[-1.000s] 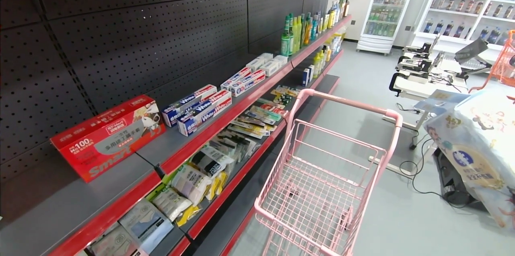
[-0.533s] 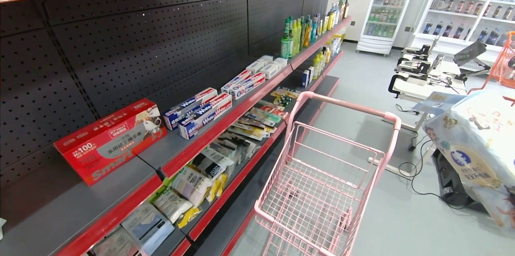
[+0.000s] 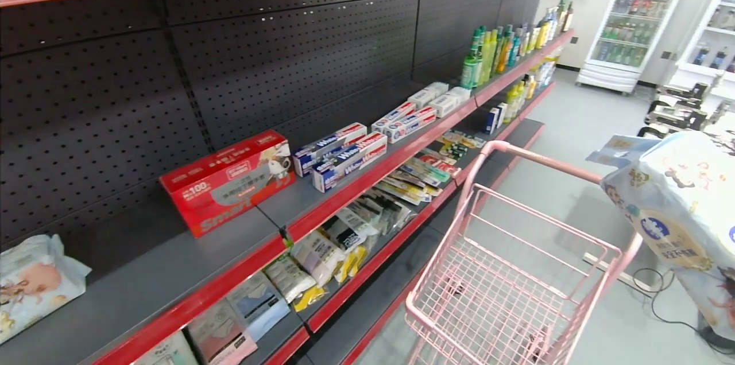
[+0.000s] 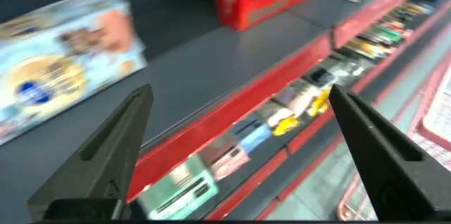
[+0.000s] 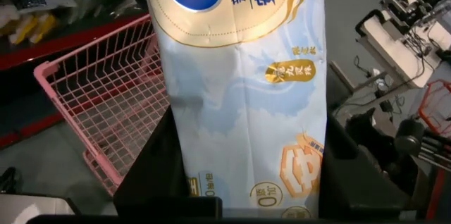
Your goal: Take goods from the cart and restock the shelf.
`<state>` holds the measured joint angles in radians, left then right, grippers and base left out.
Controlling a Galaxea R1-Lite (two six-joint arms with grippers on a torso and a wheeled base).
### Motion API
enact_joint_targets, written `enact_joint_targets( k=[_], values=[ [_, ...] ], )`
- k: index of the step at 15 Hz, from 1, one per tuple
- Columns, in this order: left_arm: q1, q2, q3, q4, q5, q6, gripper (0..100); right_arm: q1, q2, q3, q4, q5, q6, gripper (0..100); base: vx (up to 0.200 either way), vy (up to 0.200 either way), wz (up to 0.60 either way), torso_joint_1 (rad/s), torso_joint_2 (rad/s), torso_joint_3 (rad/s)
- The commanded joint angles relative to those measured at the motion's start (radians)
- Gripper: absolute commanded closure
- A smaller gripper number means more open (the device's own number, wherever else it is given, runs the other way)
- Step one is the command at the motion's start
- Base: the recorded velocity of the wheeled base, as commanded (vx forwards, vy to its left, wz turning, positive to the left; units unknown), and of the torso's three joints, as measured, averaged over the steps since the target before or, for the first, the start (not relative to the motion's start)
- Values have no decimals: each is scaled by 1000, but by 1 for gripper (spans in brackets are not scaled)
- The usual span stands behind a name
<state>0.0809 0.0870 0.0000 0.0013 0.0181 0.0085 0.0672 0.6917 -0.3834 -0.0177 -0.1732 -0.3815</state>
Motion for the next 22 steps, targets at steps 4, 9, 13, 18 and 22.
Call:
enact_joint_targets(
  k=[4,9,13,18,22],
  values=[
    [0,0,0,0,0,-1,0,2,3,3,-1,3,-4,100,0,0,600,2,1,-1],
    [0,0,0,0,0,1,0,5,3,5,-1,4,-5,100,0,0,600,2,0,4],
    [0,0,0,0,0,-1,0,5,-4,3,-1,4,-16,100,0,0,450,2,2,3],
    [0,0,0,0,0,-1,0,6,-21,5,-1,6,-23,100,0,0,0,0,0,0],
    [0,0,0,0,0,-1,0,6,-27,14,1,6,-23,100,0,0,0,0,0,0]
  ],
)
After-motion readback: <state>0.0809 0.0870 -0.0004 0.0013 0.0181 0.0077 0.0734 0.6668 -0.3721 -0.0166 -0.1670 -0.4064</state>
